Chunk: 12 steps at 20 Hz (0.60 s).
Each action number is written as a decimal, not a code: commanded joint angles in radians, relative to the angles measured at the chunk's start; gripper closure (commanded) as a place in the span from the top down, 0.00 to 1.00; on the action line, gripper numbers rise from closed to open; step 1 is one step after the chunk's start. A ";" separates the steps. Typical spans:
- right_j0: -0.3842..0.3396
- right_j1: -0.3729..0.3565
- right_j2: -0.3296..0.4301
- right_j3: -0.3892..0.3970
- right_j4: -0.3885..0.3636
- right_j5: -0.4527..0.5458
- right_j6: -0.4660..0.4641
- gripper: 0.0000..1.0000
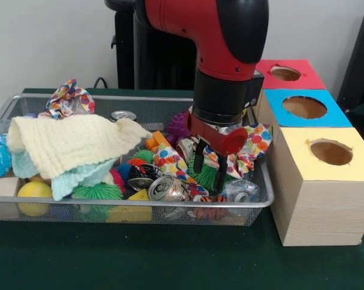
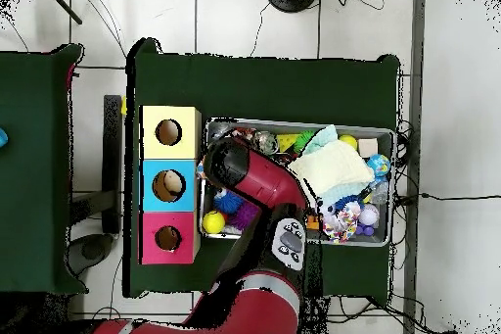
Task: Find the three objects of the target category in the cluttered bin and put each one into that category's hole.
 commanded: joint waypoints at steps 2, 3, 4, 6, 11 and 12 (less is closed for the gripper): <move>-0.040 0.022 0.124 0.005 0.015 -0.190 0.203 1.00; -0.050 0.025 0.134 0.007 0.011 -0.200 0.199 1.00; -0.048 0.029 0.130 0.005 0.009 -0.185 0.188 1.00; -0.051 0.040 0.110 -0.030 -0.036 -0.110 0.099 1.00; -0.126 0.132 0.170 -0.195 -0.297 -0.046 -0.243 1.00; -0.123 0.151 0.164 -0.219 -0.352 -0.082 -0.264 1.00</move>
